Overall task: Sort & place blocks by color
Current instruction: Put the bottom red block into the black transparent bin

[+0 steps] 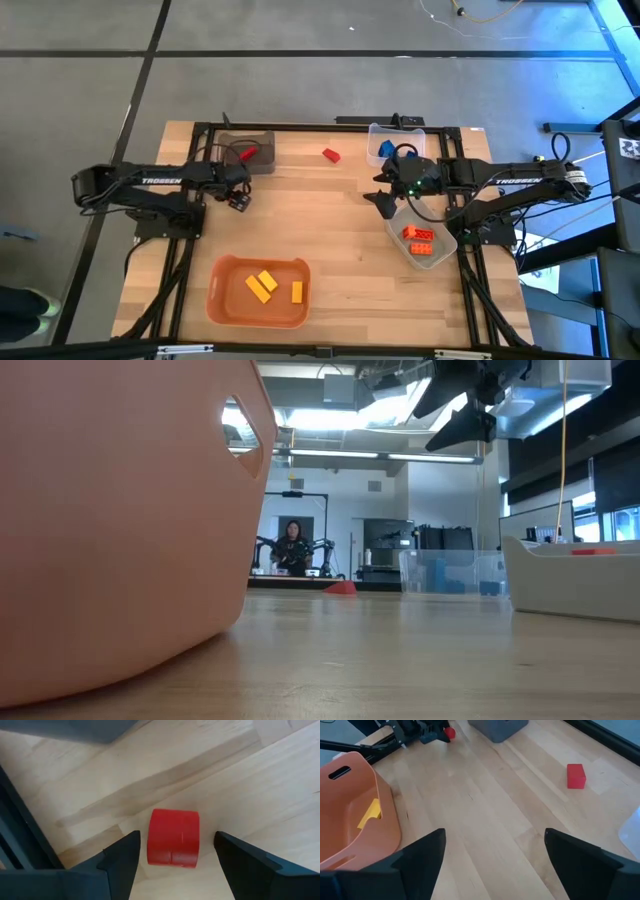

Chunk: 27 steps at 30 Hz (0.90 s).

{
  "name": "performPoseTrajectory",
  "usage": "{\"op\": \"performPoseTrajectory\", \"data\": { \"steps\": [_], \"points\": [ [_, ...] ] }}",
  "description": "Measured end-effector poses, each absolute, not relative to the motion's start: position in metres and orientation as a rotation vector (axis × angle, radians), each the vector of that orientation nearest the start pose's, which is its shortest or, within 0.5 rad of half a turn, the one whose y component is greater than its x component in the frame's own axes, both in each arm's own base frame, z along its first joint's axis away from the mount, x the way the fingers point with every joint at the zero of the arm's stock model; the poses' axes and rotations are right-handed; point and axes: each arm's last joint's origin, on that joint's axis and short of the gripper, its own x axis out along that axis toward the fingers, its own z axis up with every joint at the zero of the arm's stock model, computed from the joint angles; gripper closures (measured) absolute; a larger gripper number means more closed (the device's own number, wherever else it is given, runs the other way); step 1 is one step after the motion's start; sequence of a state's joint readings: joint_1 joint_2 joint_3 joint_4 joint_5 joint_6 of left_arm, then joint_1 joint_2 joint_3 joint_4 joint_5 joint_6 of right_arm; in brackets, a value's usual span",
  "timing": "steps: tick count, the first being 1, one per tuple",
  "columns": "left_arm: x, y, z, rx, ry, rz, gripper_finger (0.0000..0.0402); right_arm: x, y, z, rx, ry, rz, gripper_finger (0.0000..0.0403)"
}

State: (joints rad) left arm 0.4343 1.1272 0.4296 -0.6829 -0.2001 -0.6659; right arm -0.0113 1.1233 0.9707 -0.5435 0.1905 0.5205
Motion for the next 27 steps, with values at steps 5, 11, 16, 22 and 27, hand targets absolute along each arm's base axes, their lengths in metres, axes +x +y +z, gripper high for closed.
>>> {"op": "performPoseTrajectory", "data": {
  "steps": [5,11,16,22,27],
  "points": [
    [0.136,0.069,0.136,-0.703,1.162,0.972,0.0200,0.231,-0.008,0.302,0.436,0.627,-0.369,0.0066],
    [0.136,0.069,0.137,-0.704,1.147,0.977,0.0283,0.231,-0.008,0.302,0.436,0.626,-0.369,0.0066],
    [0.140,0.064,0.149,-0.762,1.079,0.859,0.0283,0.231,-0.008,0.302,0.452,0.624,-0.374,0.0066],
    [0.168,0.050,0.203,-0.731,0.706,0.558,0.0283,0.231,-0.008,0.302,0.488,0.613,-0.384,0.0066],
    [0.194,0.036,0.257,-0.671,0.285,0.292,0.0283,0.237,-0.008,0.310,0.501,0.516,-0.348,0.0066]
  ]
}}
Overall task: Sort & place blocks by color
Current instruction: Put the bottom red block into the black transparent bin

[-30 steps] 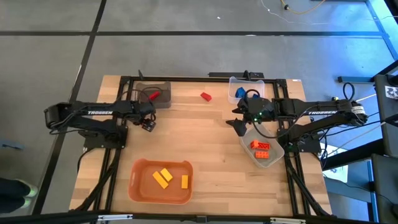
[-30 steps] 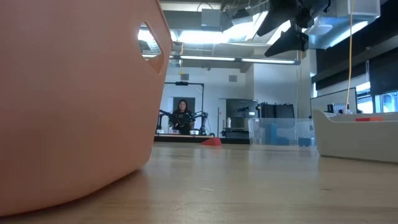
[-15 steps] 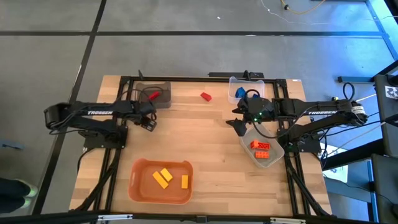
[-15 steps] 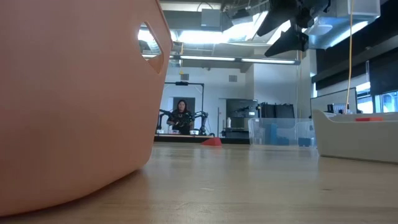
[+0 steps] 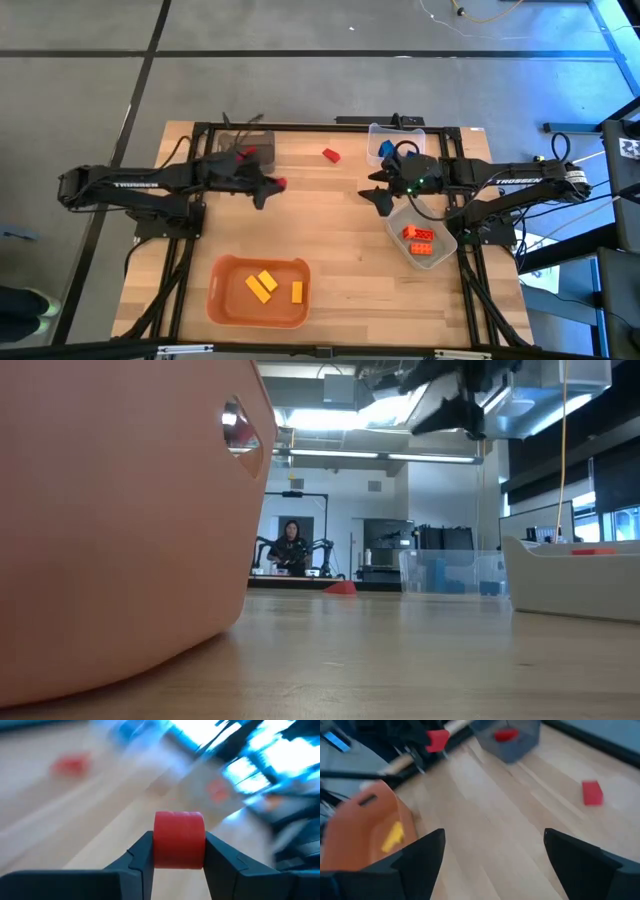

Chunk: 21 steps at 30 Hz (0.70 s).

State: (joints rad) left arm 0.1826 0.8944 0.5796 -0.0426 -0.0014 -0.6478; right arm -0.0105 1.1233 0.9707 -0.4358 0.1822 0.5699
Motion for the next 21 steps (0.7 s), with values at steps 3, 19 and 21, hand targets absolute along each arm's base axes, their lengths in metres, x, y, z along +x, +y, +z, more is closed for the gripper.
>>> {"op": "performPoseTrajectory", "data": {
  "steps": [3,19,21],
  "points": [
    [0.203,0.027,0.282,-0.627,0.055,0.160,0.0283,0.242,-0.007,0.318,0.476,0.434,-0.308,0.0066],
    [0.244,0.010,0.289,-1.049,-0.278,-0.052,0.0283,0.287,0.023,0.331,0.044,0.108,-0.133,0.0065],
    [0.249,0.007,0.286,-1.087,-0.281,-0.068,0.0283,0.297,0.025,0.324,0.001,0.098,-0.156,0.0065]
  ]
}}
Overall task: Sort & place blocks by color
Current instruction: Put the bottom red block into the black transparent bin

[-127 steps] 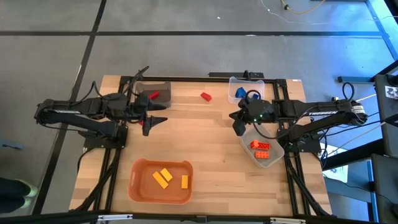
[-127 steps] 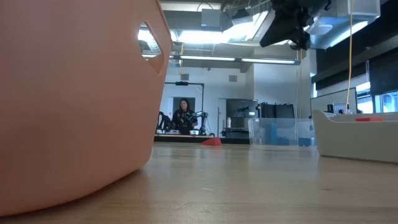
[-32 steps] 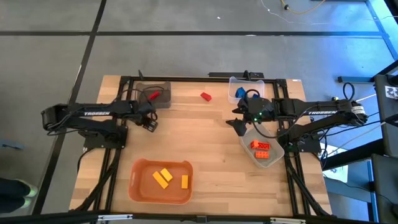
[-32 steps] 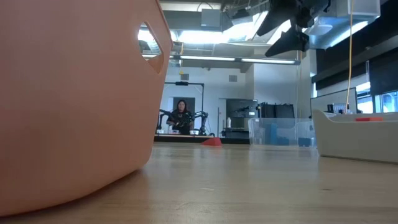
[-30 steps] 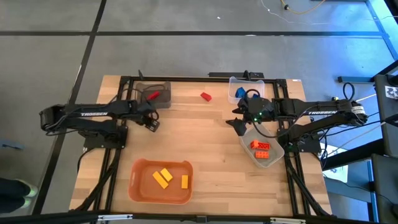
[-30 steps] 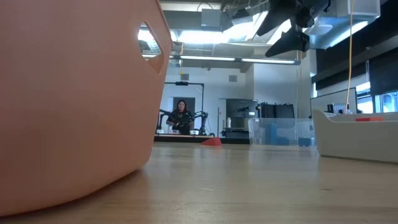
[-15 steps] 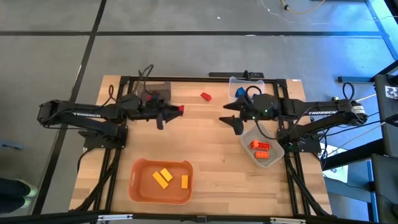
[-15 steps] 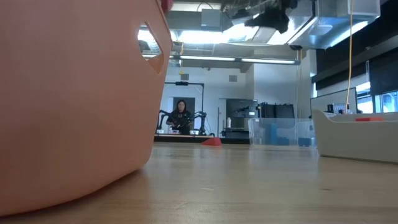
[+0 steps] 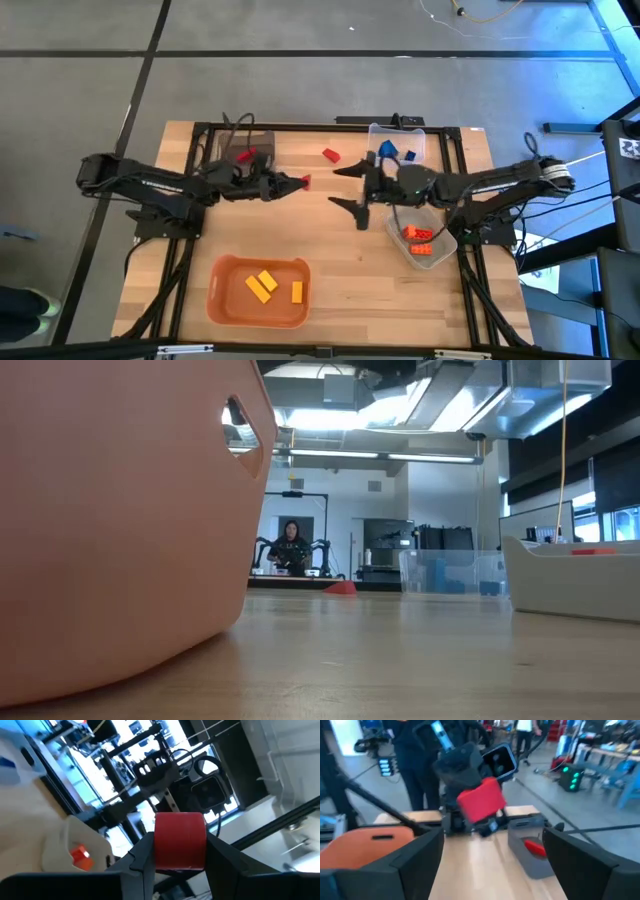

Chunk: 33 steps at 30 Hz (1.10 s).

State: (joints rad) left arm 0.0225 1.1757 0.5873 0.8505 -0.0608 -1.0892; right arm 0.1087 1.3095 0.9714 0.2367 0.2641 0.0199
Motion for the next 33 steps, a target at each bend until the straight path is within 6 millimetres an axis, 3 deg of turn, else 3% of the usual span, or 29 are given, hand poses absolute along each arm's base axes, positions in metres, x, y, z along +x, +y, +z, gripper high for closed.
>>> {"op": "performPoseTrajectory", "data": {
  "steps": [8,18,33],
  "points": [
    [0.259,-0.001,0.275,-1.154,-0.241,-0.091,0.0283,0.326,0.027,0.301,-0.042,0.076,-0.184,0.0065],
    [0.259,0.002,0.274,-1.177,-0.252,-0.055,0.0283,0.353,0.036,0.295,-0.158,0.112,-0.154,0.0066],
    [0.260,-0.001,0.271,-1.179,-0.207,-0.061,0.0283,0.356,0.036,0.293,-0.163,0.125,-0.152,0.0066]
  ]
}}
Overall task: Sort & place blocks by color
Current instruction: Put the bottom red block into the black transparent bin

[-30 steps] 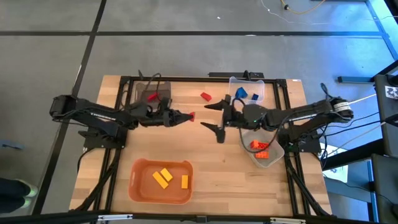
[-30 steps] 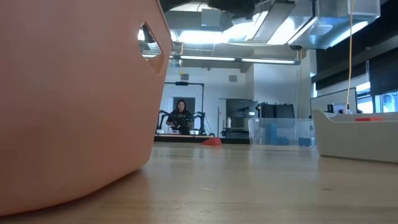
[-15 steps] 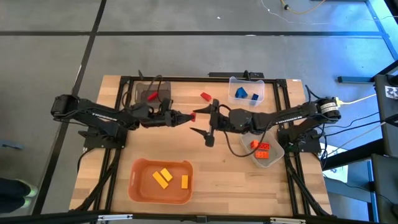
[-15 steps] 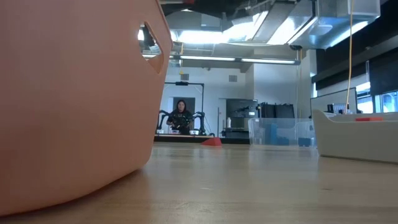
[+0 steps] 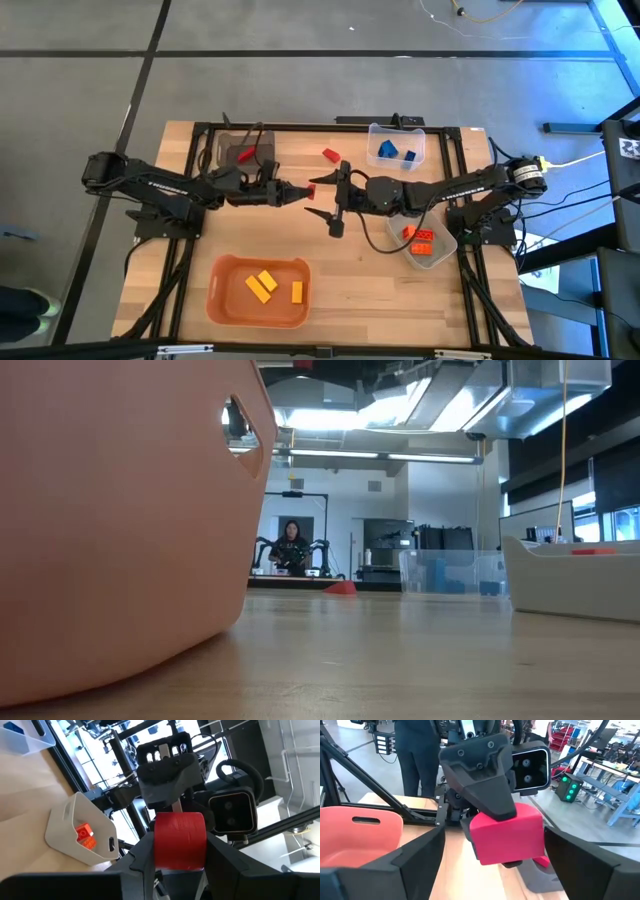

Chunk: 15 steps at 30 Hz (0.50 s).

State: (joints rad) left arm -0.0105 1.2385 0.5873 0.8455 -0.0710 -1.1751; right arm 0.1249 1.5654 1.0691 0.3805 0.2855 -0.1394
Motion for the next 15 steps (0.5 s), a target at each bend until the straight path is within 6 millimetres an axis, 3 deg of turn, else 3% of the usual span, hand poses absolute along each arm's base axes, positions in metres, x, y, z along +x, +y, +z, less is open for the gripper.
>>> {"op": "performPoseTrajectory", "data": {
  "steps": [15],
  "points": [
    [0.2600,-0.0055,0.2707,-1.212,-0.204,-0.067,0.0283,0.3556,0.0364,0.2934,-0.162,0.118,-0.153,0.0066]
  ]
}}
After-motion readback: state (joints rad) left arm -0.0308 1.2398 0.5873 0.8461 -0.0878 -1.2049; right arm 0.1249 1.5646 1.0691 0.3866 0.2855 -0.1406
